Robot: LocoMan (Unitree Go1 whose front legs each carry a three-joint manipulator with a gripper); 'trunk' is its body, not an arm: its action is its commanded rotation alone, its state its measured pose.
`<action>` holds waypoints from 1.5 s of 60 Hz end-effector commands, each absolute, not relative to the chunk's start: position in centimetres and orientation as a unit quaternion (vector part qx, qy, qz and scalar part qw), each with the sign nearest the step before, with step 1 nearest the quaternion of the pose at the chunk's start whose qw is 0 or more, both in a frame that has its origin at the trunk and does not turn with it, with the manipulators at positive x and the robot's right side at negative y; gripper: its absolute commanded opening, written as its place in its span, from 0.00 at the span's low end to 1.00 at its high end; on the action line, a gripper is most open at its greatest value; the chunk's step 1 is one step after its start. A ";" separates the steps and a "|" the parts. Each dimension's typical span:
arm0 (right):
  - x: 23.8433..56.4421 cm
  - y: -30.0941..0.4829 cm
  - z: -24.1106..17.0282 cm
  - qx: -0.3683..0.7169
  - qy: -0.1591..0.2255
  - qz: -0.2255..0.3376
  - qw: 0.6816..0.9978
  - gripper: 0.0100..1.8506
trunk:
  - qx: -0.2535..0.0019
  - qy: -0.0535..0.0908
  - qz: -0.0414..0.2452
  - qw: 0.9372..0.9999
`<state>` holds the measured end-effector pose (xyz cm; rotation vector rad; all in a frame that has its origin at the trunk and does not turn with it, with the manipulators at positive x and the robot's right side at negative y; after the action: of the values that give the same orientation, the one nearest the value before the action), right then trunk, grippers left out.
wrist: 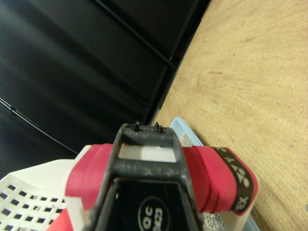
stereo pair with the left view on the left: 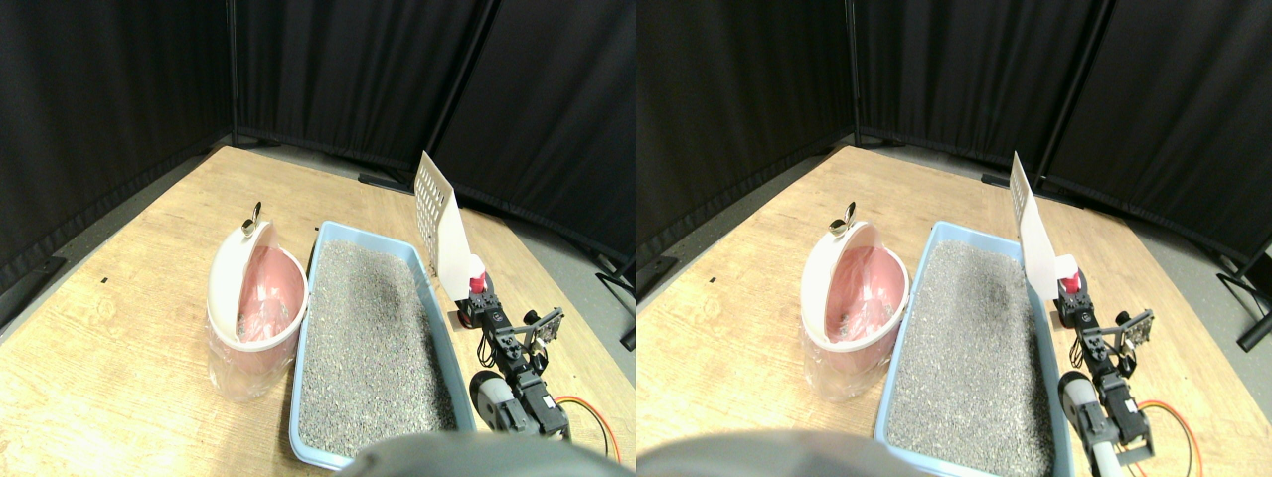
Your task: Scoop (unimanual)
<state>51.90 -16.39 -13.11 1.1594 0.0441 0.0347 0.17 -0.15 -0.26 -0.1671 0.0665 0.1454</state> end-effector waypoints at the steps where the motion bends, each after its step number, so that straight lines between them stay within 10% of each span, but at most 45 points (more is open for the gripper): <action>1: 52.1 -16.1 -12.0 0.532 -0.006 0.046 0.846 0.02 | -0.086 0.029 0.076 0.993; 35: 52.4 -16.3 -10.4 0.264 -0.055 0.067 0.961 0.02 | -0.090 0.033 0.082 0.992; 90: 53.0 -13.5 -8.9 0.089 -0.037 0.140 0.986 0.02 | -0.109 0.032 0.120 0.986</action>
<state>53.18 -13.87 -9.96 0.1538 -0.0201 0.2672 -0.21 0.11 -0.17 -0.2158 0.0526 0.2078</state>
